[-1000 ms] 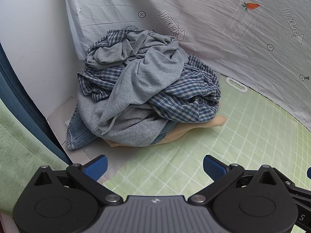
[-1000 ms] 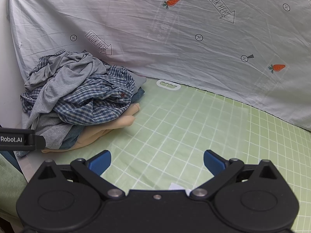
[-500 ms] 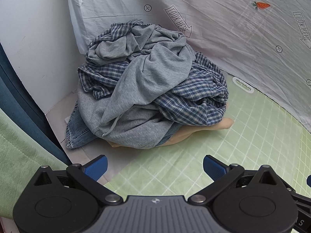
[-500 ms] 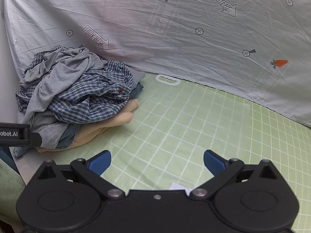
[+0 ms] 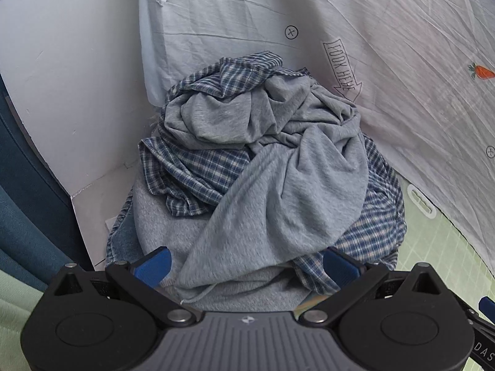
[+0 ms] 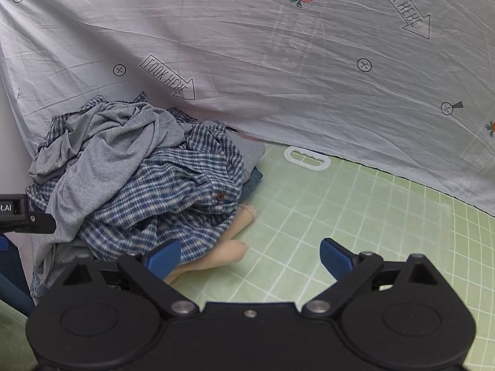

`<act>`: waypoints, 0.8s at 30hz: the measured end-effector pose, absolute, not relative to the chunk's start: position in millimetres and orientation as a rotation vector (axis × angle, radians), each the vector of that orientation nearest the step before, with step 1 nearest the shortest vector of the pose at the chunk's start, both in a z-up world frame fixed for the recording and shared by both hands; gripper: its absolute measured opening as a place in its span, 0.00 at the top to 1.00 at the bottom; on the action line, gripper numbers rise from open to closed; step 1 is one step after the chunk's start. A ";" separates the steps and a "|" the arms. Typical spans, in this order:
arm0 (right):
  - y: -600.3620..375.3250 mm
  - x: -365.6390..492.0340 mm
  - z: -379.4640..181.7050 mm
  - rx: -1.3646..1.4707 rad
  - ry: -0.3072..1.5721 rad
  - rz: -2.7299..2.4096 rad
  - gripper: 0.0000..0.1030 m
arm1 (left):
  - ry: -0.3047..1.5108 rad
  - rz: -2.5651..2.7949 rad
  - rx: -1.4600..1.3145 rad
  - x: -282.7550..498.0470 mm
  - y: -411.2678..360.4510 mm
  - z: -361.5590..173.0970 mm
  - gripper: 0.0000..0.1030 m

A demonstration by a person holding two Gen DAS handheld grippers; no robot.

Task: Fold clothes
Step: 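Reach into the heap and grasp the grey sweatpants with both grippers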

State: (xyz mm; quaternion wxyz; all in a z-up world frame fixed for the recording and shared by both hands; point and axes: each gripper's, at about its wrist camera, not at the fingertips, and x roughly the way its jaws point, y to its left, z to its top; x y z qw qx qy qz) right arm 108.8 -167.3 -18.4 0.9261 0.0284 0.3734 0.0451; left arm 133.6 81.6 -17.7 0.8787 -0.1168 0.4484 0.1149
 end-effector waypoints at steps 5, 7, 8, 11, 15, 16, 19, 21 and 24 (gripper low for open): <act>-138.5 172.6 -20.5 0.062 0.753 0.207 0.12 | 0.946 0.238 -0.292 168.2 103.5 -27.4 0.03; -127.2 199.7 -24.4 0.084 0.761 0.261 0.17 | 0.964 0.218 -0.315 180.0 107.8 -32.5 0.13; -122.4 210.0 -26.3 0.109 0.761 0.291 0.19 | 0.972 0.204 -0.338 184.6 109.7 -35.3 0.18; -108.8 248.1 -34.5 0.249 0.764 0.398 0.27 | 0.982 0.168 -0.417 193.9 112.7 -44.5 0.32; -95.1 282.4 -42.6 0.321 0.769 0.459 0.34 | 0.989 0.163 -0.453 201.8 109.0 -53.2 0.53; -92.8 289.4 -45.9 0.352 0.784 0.481 0.34 | 0.992 0.165 -0.461 203.3 108.0 -55.2 0.56; -89.6 304.3 -58.5 0.452 0.835 0.532 0.35 | 0.996 0.167 -0.468 207.5 106.3 -59.8 0.60; -86.9 306.1 -62.0 0.472 0.833 0.551 0.42 | 0.997 0.165 -0.472 209.1 105.8 -61.5 0.62; -83.4 305.1 -64.3 0.482 0.818 0.570 0.73 | 0.996 0.163 -0.471 209.2 104.5 -61.2 0.65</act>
